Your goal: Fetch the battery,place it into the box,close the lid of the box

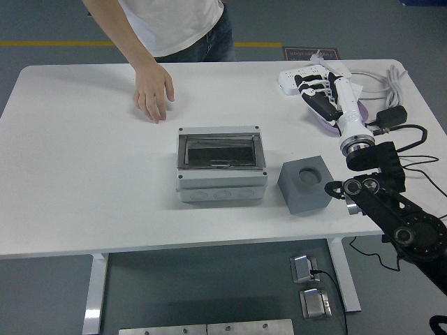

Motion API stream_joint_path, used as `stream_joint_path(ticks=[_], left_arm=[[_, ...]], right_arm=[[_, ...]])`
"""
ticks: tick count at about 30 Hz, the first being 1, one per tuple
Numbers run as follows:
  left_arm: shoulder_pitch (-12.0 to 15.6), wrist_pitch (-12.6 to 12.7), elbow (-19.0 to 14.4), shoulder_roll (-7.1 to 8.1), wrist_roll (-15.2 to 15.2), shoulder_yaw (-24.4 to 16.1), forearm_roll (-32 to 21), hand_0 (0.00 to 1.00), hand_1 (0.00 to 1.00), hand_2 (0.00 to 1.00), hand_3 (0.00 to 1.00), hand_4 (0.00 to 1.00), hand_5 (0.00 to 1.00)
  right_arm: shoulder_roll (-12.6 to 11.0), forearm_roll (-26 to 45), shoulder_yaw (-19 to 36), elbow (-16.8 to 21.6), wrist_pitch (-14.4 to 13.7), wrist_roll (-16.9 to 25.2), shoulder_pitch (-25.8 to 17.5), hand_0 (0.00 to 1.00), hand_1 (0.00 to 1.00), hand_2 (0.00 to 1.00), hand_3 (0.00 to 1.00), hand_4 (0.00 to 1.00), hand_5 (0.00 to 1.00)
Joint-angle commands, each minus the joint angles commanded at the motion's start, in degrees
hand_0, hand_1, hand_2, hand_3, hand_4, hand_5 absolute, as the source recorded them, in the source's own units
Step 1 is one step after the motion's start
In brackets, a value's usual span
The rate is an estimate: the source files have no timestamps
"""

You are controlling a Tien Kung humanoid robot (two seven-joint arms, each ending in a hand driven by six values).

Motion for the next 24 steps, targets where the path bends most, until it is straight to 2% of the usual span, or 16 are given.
stream_joint_path(ticks=[1,6,7,13,14,17,19,20,24], left_arm=[[0.0,0.0,0.0,-0.02,0.0,-0.1,0.0,0.637,0.703,0.621,0.594,0.559,0.402],[0.0,0.1,0.0,-0.15,-0.1,-0.1,0.1,0.637,0.703,0.621,0.594,0.559,0.402],[0.0,0.1,0.0,-0.17,-0.1,-0.1,0.1,0.637,0.703,0.621,0.594,0.558,0.401],[0.2,0.1,0.0,-0.24,-0.1,-0.4,0.3,0.637,0.703,0.621,0.594,0.562,0.403],[0.2,0.1,0.0,-0.25,-0.1,-0.4,0.3,0.637,0.703,0.621,0.594,0.562,0.403],[0.1,0.2,0.0,-0.22,-0.1,-0.3,0.2,0.637,0.703,0.621,0.594,0.562,0.403],[0.0,0.2,0.0,-0.19,-0.2,-0.3,0.0,0.637,0.703,0.621,0.594,0.562,0.403],[0.0,0.2,0.0,-0.17,-0.2,-0.3,-0.1,0.639,0.703,0.621,0.594,0.563,0.403],[0.0,0.2,0.0,-0.05,-0.2,0.0,-0.5,0.639,0.703,0.621,0.594,0.563,0.403]], right_arm=[[0.2,2.4,-0.1,-0.1,-0.5,2.4,-0.8,0.610,0.517,0.514,0.555,0.768,0.591],[1.2,13.3,0.9,-1.0,-0.3,13.3,-4.8,0.610,0.517,0.514,0.555,0.768,0.591],[1.2,15.7,1.3,-1.1,0.2,15.7,-5.6,0.576,0.487,0.496,0.541,0.739,0.577],[0.0,27.4,4.4,0.9,4.6,28.0,-9.4,0.576,0.487,0.496,0.541,0.739,0.577],[-0.2,28.7,5.1,1.4,5.1,29.6,-9.8,0.563,0.469,0.497,0.545,0.763,0.605],[-0.9,28.7,7.1,3.1,6.1,31.6,-10.5,0.563,0.469,0.497,0.545,0.763,0.605],[-1.3,27.1,7.9,3.9,6.3,30.7,-10.7,0.563,0.469,0.497,0.545,0.763,0.605],[-1.6,26.2,8.1,4.2,6.3,30.0,-10.7,0.585,0.514,0.545,0.596,0.771,0.577],[-2.0,23.9,8.1,4.9,6.2,28.1,-11.1,0.585,0.514,0.545,0.596,0.771,0.577]])
